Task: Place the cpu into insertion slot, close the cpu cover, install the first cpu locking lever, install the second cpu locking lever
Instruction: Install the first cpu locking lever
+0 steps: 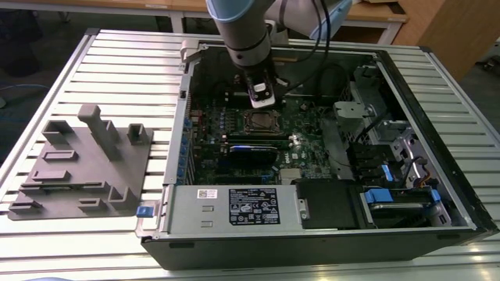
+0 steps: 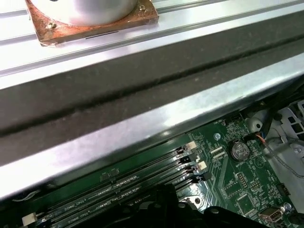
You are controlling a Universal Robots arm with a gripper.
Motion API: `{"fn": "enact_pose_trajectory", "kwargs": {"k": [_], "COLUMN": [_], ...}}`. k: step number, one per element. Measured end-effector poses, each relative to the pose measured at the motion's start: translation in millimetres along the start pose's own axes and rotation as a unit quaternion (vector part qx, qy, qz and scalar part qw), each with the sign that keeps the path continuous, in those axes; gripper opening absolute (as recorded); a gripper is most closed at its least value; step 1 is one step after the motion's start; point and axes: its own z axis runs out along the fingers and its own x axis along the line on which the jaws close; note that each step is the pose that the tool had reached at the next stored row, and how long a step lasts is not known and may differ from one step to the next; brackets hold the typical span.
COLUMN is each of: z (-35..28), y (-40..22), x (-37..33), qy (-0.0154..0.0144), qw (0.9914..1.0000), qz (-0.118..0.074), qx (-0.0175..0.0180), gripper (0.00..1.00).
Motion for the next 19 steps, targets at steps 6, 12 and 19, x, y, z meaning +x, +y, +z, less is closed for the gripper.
{"fn": "enact_pose_trajectory", "kwargs": {"k": [6, 12, 19], "z": [-0.1, -1.1, -1.3], "y": [-1.4, -4.5, -6.0], "x": [2.3, 2.0, 1.6], "qy": [-0.0015, -0.0031, -0.0042], "qw": [0.99998, 0.99994, 0.99990], "qz": [-0.004, -0.007, -0.010], "qx": [-0.0055, -0.0073, -0.0089], "gripper": [0.11, 0.11, 0.11]}}
